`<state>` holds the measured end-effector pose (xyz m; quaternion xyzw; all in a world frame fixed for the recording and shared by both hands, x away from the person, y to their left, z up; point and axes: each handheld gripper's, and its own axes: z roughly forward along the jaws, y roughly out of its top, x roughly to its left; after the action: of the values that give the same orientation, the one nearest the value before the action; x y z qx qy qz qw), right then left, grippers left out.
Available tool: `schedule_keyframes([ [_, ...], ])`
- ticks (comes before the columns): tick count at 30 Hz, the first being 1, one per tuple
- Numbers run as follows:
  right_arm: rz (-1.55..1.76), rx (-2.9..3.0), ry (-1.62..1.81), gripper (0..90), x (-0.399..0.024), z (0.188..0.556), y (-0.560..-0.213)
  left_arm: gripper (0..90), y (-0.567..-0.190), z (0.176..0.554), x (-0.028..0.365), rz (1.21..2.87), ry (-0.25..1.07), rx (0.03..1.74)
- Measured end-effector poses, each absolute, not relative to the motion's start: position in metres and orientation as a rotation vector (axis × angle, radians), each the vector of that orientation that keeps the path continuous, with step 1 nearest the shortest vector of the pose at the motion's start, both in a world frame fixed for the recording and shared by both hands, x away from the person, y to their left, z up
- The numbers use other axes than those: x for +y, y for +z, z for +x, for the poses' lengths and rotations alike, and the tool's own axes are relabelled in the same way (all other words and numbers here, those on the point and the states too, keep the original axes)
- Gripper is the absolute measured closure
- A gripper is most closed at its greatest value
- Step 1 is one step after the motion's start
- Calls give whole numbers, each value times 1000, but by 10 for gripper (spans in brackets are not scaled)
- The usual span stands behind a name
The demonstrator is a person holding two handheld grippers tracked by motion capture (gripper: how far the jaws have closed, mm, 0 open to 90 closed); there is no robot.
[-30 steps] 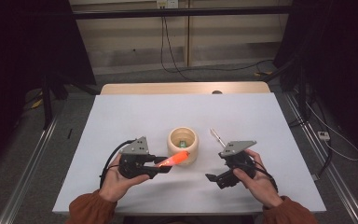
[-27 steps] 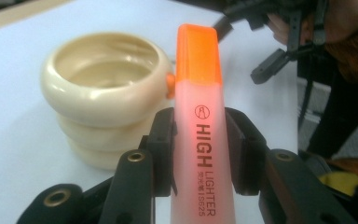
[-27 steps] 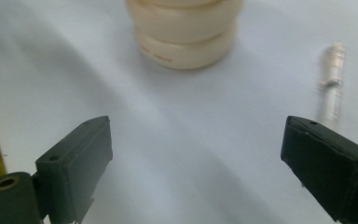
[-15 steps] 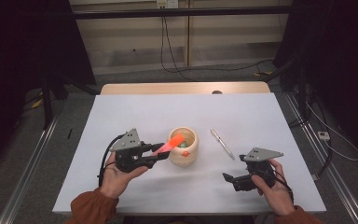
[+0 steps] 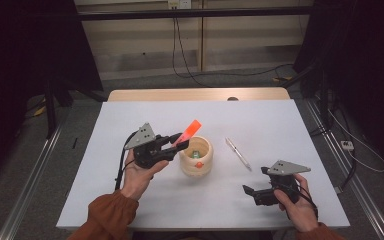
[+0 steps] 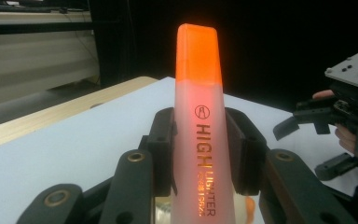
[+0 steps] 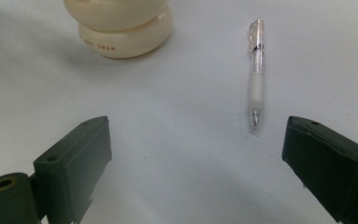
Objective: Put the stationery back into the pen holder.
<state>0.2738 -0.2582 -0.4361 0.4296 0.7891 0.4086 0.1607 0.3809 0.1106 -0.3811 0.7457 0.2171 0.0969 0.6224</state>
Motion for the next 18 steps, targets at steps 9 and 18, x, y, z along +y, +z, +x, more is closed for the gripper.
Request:
schedule_keyframes([
  [9,1225,2258,1168,80,-259,275,-437,663,-387,396,93,1698,229,509],
  [18,1219,2274,1162,80,-257,275,-438,663,-398,406,76,1713,208,531],
])
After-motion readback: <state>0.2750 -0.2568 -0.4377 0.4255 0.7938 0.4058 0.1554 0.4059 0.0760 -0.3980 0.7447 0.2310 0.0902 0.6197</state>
